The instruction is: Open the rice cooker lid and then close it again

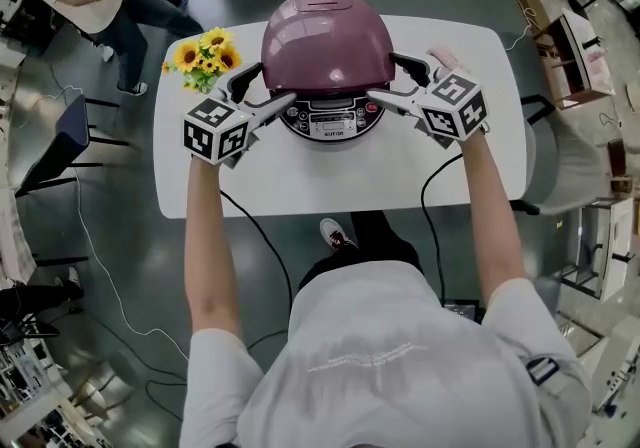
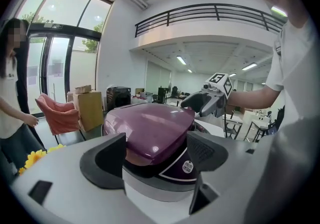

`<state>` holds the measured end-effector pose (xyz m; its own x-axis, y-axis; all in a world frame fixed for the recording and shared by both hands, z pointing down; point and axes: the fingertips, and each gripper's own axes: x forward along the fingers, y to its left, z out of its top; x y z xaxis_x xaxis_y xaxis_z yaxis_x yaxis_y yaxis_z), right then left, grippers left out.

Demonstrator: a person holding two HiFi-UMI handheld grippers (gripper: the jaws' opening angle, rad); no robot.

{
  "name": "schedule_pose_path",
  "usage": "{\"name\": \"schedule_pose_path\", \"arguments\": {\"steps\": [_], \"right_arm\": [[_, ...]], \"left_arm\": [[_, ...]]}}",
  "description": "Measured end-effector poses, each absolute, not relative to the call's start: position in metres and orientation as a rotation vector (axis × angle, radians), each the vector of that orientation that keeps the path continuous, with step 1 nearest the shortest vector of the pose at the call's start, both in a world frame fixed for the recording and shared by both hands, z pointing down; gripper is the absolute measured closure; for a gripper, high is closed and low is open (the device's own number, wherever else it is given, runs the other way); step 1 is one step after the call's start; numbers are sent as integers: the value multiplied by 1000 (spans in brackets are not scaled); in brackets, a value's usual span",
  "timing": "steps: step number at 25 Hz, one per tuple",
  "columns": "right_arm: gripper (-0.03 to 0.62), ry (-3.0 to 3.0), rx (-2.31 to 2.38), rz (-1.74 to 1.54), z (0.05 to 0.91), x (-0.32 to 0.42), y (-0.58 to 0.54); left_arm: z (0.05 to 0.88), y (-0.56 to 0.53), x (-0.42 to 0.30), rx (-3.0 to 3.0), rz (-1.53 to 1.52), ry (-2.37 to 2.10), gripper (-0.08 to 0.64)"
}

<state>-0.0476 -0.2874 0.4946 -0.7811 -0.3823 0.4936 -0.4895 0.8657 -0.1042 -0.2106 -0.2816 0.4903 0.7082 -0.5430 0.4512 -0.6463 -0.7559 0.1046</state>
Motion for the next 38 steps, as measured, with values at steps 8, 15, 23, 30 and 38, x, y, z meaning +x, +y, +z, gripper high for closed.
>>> {"name": "schedule_pose_path", "arguments": {"steps": [8, 15, 23, 30, 38], "right_arm": [[242, -2561, 690, 350, 509, -45, -290], [272, -2545, 713, 344, 516, -43, -291], [286, -2560, 743, 378, 518, -42, -294], [342, -2551, 793, 404, 518, -40, -298], [348, -2549, 820, 392, 521, -40, -296]], "left_arm": [[503, -280, -211, 2598, 537, -960, 179], [508, -281, -212, 2546, 512, -977, 181], [514, -285, -214, 2524, 574, -1034, 189], [515, -284, -213, 2507, 587, -1071, 189], [520, -283, -212, 2485, 607, -1088, 189]]}}
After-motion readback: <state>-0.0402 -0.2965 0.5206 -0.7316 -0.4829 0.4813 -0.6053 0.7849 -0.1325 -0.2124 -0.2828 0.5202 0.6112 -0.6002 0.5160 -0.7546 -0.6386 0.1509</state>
